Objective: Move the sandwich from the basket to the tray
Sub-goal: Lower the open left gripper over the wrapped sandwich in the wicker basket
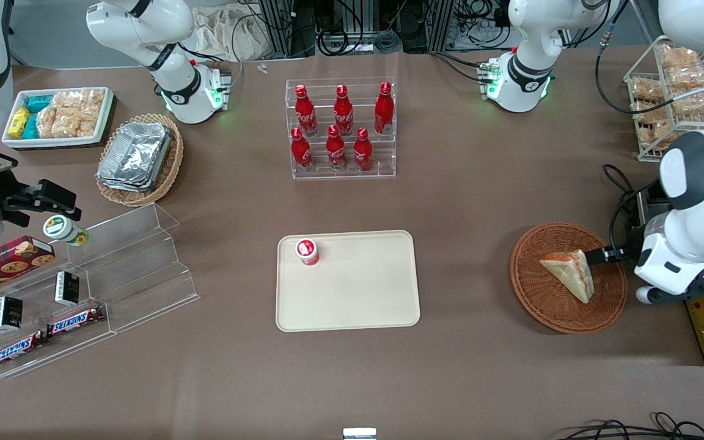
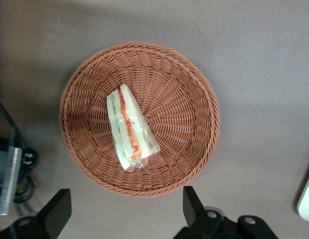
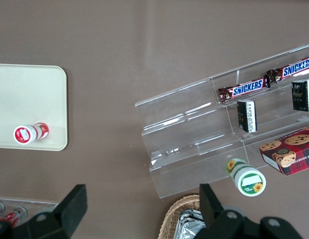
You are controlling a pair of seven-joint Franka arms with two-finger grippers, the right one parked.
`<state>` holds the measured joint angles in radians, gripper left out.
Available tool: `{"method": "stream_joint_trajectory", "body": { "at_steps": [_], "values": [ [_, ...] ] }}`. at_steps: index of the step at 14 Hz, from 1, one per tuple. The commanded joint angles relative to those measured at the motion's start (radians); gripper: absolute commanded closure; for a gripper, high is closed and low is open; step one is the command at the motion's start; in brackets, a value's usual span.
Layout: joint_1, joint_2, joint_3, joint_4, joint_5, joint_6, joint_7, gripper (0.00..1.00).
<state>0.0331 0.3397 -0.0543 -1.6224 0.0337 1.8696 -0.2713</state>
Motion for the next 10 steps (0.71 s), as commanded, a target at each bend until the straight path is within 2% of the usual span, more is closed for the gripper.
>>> {"method": "stream_joint_trajectory", "body": {
  "at_steps": [1,5,10],
  "values": [
    [0.007,-0.013,-0.007,-0.094,0.003,0.101,-0.124,0.01],
    [0.025,0.033,-0.006,-0.151,0.002,0.217,-0.333,0.0],
    [0.027,0.044,-0.006,-0.259,0.002,0.371,-0.353,0.0]
  ]
}}
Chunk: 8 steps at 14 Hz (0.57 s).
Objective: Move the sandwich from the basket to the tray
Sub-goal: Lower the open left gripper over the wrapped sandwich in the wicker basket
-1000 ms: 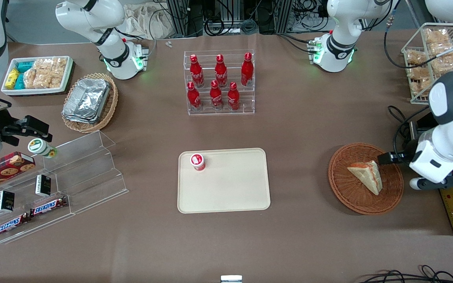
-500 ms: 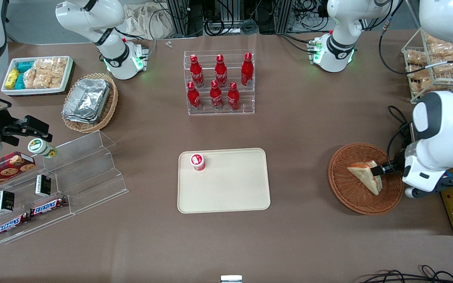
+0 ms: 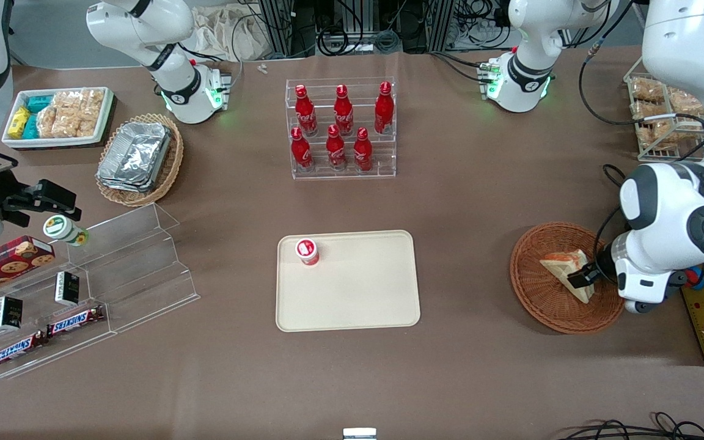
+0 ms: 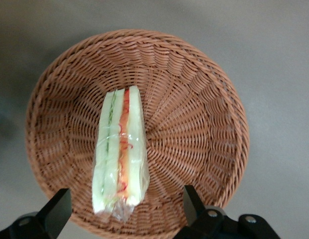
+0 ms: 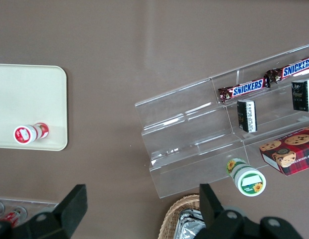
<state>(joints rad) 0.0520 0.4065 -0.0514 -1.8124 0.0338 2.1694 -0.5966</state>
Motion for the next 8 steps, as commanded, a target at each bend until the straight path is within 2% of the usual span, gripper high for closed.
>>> {"method": "stream_joint_trajectory", "body": {
  "at_steps": [1,8],
  "values": [
    [0.009,-0.026,-0.008,-0.097,0.001,0.102,-0.028,0.0],
    [0.009,-0.044,0.008,-0.182,0.003,0.19,-0.029,0.0]
  ]
}}
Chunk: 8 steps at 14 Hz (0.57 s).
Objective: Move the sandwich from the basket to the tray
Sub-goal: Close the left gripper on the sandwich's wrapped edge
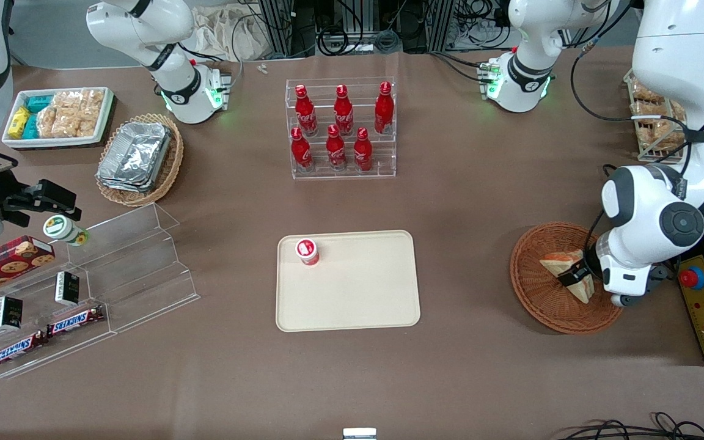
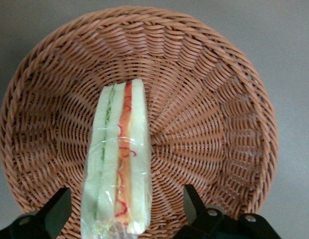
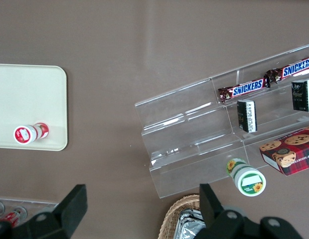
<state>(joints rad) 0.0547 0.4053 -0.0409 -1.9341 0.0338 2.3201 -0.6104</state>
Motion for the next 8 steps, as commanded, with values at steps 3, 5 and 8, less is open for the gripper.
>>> {"method": "stream_joint_trajectory", "body": {
  "at_steps": [3,5,8],
  "values": [
    [0.007,-0.049,-0.001,-0.103,0.0,0.093,-0.017,0.0],
    [0.007,-0.043,0.001,-0.109,-0.012,0.11,-0.026,0.01],
    [0.007,-0.034,0.001,-0.111,-0.014,0.122,-0.067,0.03]
  ]
}}
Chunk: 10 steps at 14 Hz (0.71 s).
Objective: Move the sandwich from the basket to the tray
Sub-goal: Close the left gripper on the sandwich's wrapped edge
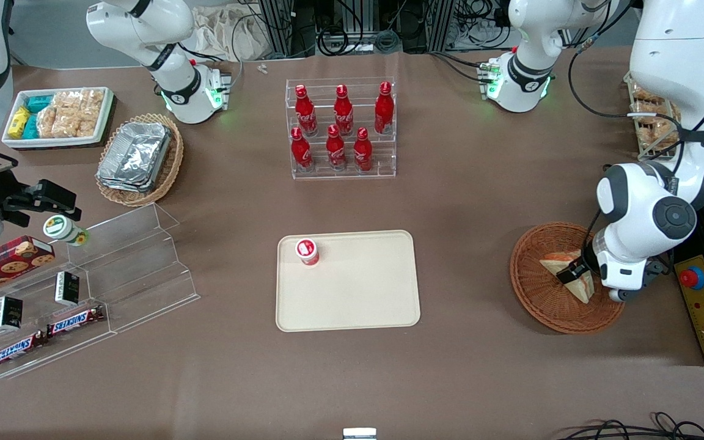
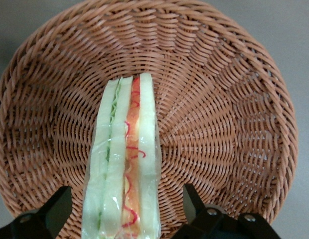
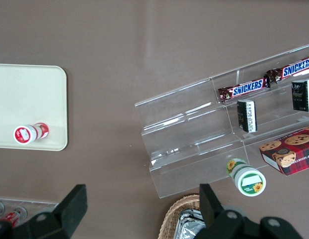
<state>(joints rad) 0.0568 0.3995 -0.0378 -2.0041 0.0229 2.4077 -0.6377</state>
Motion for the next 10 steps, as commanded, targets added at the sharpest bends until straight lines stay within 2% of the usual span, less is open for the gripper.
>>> {"method": "stream_joint_trajectory", "body": {
  "at_steps": [1,2,3,4,5,7,10],
  "values": [
    [0.005,-0.027,-0.002,-0.041,-0.001,0.036,-0.043,0.16],
    [0.005,-0.024,-0.002,-0.041,0.0,0.034,-0.04,0.29],
    [0.003,-0.019,-0.002,-0.038,-0.001,0.034,-0.046,0.36],
    [0.003,-0.016,-0.002,-0.035,-0.001,0.034,-0.053,0.5],
    [0.003,-0.016,-0.002,-0.033,-0.003,0.034,-0.065,0.68],
    [0.001,-0.013,-0.004,-0.028,-0.001,0.033,-0.086,0.85],
    [0.001,-0.014,-0.004,-0.007,0.002,0.01,-0.071,1.0]
  ]
}}
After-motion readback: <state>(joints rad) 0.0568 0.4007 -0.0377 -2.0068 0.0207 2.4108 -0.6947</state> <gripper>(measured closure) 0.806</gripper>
